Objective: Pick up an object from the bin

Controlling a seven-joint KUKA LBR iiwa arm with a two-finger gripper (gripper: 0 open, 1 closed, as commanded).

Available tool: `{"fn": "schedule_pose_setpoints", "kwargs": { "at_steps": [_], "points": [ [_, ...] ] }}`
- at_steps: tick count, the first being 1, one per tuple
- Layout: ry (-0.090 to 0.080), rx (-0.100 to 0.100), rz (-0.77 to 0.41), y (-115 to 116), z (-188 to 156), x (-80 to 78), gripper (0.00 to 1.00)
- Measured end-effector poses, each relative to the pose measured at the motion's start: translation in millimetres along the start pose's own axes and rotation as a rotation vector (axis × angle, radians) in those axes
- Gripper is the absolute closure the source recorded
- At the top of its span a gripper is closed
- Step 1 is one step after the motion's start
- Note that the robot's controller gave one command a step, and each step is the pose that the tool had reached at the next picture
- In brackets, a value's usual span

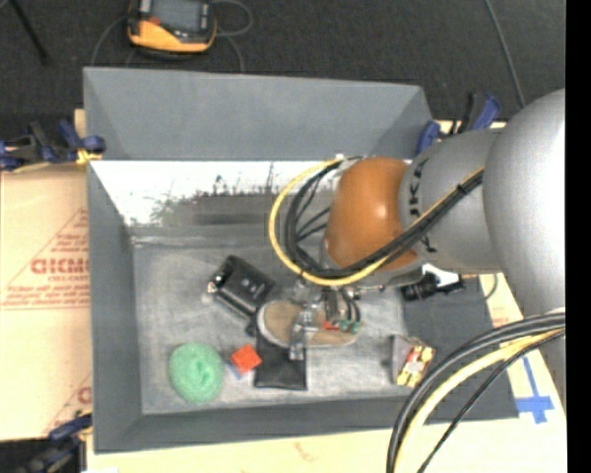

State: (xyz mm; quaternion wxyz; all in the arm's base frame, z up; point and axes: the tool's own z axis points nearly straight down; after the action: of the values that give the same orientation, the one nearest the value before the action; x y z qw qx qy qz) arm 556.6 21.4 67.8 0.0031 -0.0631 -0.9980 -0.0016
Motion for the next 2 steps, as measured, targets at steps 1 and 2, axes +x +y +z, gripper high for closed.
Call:
{"fn": "schedule_pose_setpoints", "kwargs": {
  "at_steps": [1, 2],
  "points": [
    [0.000, 0.000, 0.000, 0.0, 0.0, 0.0, 1.00],
    [0.000, 0.000, 0.000, 0.1, -0.8, 0.1, 1.00]
  ]
}}
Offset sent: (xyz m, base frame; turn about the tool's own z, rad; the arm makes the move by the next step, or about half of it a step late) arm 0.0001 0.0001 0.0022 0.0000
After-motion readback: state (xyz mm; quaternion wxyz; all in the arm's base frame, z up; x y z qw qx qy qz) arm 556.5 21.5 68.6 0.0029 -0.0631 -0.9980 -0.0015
